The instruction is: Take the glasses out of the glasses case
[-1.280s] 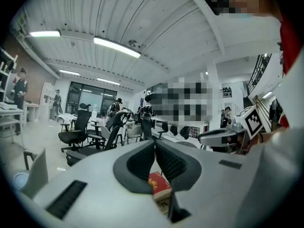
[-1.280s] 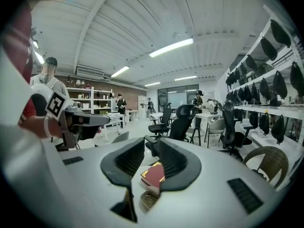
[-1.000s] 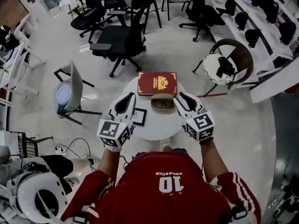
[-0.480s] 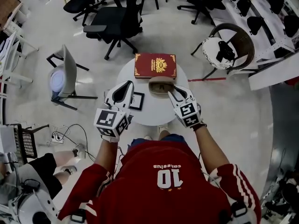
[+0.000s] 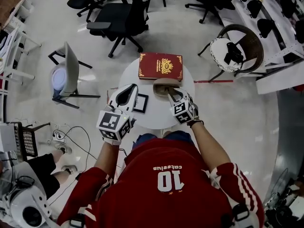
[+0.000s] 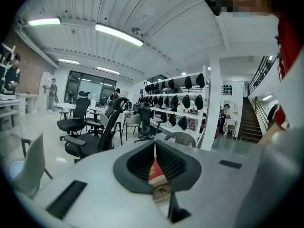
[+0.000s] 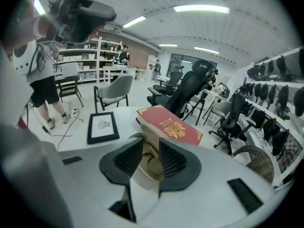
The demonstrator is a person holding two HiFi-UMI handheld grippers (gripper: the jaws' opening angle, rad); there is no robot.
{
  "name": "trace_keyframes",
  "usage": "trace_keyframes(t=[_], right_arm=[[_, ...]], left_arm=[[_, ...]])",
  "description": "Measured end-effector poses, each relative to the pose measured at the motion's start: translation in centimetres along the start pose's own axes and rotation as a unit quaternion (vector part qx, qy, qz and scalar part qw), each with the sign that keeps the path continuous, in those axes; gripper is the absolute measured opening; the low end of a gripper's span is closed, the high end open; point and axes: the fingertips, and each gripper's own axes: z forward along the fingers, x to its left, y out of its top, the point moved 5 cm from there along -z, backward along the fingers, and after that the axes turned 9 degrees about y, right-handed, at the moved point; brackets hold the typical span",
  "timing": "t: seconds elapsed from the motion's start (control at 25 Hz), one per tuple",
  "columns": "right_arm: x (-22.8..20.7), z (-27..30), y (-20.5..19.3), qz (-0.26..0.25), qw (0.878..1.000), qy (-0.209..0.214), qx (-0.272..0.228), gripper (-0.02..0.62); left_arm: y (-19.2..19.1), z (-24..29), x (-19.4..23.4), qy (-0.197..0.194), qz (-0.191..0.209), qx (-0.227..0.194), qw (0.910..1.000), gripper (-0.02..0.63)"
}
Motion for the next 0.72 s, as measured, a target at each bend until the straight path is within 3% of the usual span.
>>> trace_keyframes(t=[0.24, 0.72], right_arm=[[-1.4, 3.6, -2.5, 0.023, 0.999, 0.004, 0.033, 0.114], [-3.1, 8.5, -5.3, -0.007, 0.998, 0.0, 0.063, 0.114]], left_arm=[[-0.8, 0.2, 0.2, 0.006, 0.009, 0.007, 0.9999, 0.018], [-3.4, 0.7, 0.8, 0.022, -0.002, 0.023, 0.9995, 0.018]])
